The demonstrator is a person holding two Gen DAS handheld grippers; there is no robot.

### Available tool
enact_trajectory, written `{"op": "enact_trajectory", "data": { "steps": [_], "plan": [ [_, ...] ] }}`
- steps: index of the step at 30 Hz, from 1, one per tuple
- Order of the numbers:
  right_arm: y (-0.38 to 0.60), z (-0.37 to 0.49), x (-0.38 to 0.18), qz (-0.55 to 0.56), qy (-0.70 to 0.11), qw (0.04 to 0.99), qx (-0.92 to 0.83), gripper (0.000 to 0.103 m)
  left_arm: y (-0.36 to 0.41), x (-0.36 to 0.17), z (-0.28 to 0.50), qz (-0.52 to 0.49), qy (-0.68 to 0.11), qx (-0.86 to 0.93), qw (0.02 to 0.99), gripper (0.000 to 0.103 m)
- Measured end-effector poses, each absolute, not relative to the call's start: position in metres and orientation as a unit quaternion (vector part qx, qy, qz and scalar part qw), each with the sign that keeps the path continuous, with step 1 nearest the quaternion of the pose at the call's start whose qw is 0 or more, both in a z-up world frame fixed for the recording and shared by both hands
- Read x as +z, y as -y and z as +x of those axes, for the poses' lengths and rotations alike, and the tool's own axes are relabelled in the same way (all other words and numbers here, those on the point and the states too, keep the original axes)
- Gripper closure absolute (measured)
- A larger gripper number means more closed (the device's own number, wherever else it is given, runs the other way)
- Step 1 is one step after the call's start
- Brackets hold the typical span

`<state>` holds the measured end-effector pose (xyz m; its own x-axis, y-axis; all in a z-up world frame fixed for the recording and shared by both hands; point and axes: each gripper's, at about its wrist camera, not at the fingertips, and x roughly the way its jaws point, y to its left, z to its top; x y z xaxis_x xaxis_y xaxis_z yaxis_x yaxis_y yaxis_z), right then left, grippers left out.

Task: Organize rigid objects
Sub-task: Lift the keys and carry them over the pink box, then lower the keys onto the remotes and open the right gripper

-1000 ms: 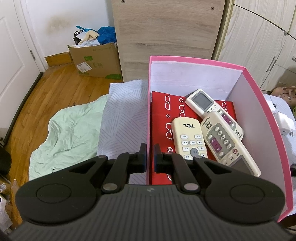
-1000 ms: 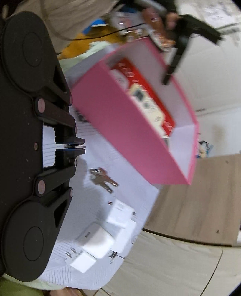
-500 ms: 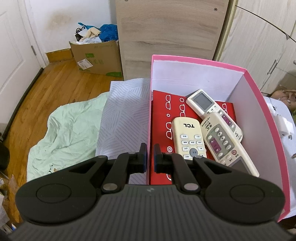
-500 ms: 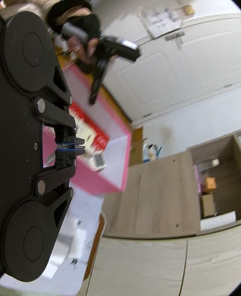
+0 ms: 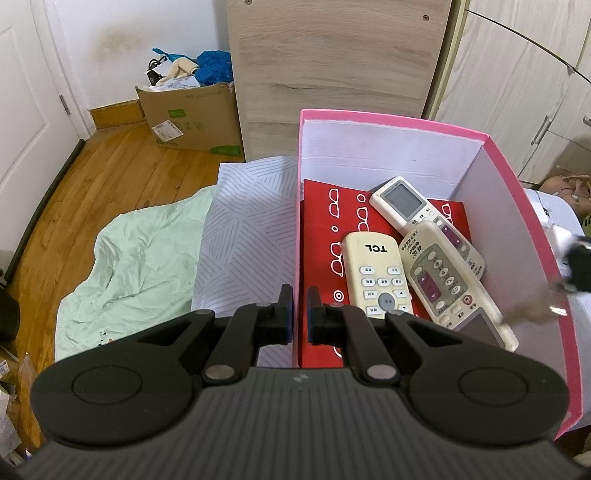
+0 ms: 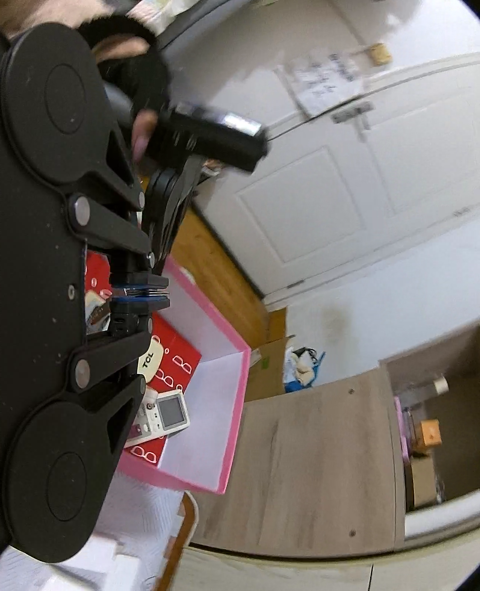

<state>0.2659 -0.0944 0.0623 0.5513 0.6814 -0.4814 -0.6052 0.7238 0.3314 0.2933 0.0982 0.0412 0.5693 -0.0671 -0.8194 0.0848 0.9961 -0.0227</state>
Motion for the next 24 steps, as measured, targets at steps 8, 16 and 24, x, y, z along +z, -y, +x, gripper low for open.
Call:
{"op": "enact_trajectory", "data": {
  "steps": [8, 16, 24],
  "plan": [
    [0.083, 0.294, 0.032, -0.004, -0.346, 0.889, 0.301, 0.098, -0.099, 0.04, 0.292, 0.011, -0.461, -0.046, 0.886, 0.098],
    [0.066, 0.288, 0.024, -0.102, -0.33, 0.901, 0.261, 0.098, -0.099, 0.04, 0.293, 0.013, -0.46, -0.047, 0.886, 0.098],
    [0.047, 0.301, 0.021, -0.176, -0.308, 0.913, 0.202, 0.098, -0.099, 0.04, 0.293, 0.015, -0.459, -0.046, 0.887, 0.098]
  ]
}}
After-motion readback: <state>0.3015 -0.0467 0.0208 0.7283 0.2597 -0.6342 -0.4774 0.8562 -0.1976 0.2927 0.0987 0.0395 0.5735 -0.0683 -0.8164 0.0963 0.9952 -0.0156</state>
